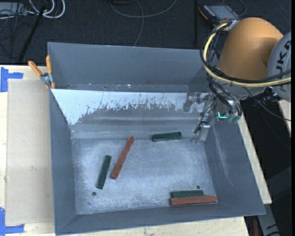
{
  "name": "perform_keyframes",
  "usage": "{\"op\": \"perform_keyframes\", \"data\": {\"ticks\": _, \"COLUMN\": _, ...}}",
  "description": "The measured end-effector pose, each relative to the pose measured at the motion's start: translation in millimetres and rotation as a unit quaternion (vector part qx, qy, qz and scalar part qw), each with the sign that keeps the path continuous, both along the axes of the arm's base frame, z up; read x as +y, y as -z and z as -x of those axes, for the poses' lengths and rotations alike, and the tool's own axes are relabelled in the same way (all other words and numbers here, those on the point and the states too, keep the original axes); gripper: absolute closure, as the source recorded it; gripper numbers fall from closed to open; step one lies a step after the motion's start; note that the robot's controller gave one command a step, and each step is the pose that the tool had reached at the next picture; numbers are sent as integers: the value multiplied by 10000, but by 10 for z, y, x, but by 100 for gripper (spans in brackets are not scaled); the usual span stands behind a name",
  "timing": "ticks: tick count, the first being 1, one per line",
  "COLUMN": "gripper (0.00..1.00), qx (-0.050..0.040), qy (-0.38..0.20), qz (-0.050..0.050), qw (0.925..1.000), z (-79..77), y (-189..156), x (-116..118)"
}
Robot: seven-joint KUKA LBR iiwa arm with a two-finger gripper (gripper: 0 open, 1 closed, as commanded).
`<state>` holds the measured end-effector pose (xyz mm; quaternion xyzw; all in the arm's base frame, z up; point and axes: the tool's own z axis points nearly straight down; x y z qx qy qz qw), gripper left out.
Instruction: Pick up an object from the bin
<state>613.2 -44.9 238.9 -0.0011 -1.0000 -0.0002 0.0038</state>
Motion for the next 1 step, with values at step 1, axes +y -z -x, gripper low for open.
{"op": "perform_keyframes", "data": {"ticks": 1, "gripper": 0, "qx": 3, "qy": -422, "qz": -10, "qw": 9991, "z": 53, "y": 1312, "x": 592}}
